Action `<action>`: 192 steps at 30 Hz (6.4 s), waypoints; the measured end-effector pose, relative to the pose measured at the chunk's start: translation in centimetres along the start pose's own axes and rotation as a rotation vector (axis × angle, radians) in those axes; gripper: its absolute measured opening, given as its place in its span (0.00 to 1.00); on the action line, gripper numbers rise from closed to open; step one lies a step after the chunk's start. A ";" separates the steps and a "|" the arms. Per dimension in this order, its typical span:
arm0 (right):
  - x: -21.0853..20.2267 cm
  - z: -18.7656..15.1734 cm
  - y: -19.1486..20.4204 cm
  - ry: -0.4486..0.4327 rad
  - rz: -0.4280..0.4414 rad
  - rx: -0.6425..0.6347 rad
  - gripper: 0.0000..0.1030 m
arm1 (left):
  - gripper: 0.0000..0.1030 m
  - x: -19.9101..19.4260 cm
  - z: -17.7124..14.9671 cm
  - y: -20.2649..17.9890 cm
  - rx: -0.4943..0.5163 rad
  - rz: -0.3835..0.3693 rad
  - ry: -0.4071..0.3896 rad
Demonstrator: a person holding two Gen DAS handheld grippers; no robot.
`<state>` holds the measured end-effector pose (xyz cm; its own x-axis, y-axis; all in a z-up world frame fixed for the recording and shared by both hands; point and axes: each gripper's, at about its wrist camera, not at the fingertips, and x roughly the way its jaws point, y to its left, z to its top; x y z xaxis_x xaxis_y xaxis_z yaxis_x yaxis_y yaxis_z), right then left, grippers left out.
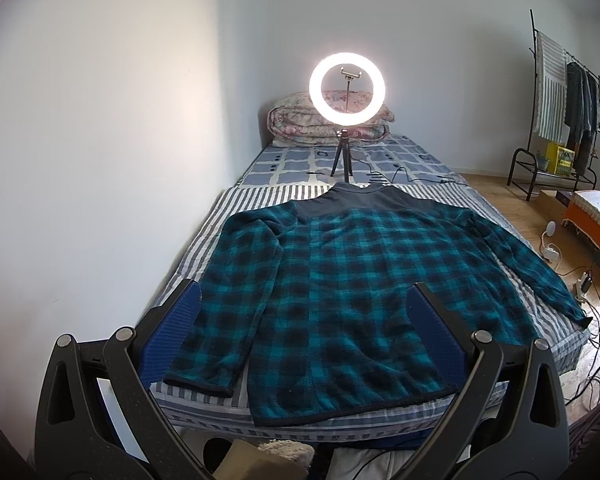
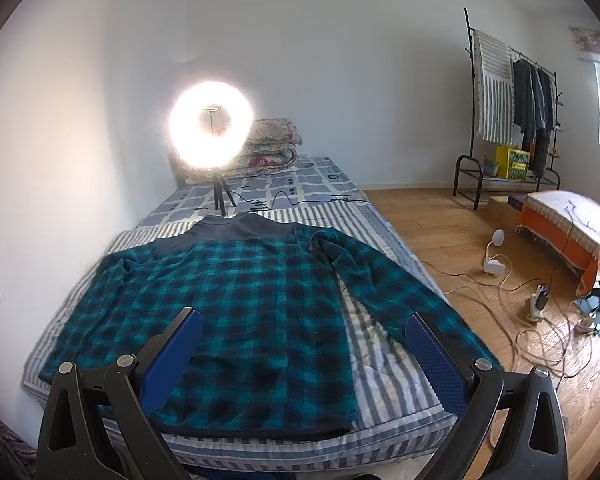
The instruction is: Fold large clothes
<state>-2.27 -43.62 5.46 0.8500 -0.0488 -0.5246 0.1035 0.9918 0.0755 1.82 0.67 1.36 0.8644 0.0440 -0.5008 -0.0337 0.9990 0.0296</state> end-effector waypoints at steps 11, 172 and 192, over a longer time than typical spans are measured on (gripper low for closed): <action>0.6 0.5 2.8 -0.018 0.067 -0.012 1.00 | 1.00 2.9 -0.1 1.9 0.021 0.069 0.036; 23.3 -10.6 19.9 0.820 0.836 -0.064 0.00 | 0.01 20.8 -7.6 8.8 -0.306 -0.400 0.538; 21.8 -11.6 21.2 0.873 0.953 -0.095 0.42 | 0.41 20.2 -11.9 13.8 -0.447 -0.409 0.627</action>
<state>12.43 -22.28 -14.24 -0.0516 0.7344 -0.6767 -0.4202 0.5988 0.6818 12.85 15.46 -18.60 0.4210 -0.4532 -0.7858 -0.0883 0.8417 -0.5327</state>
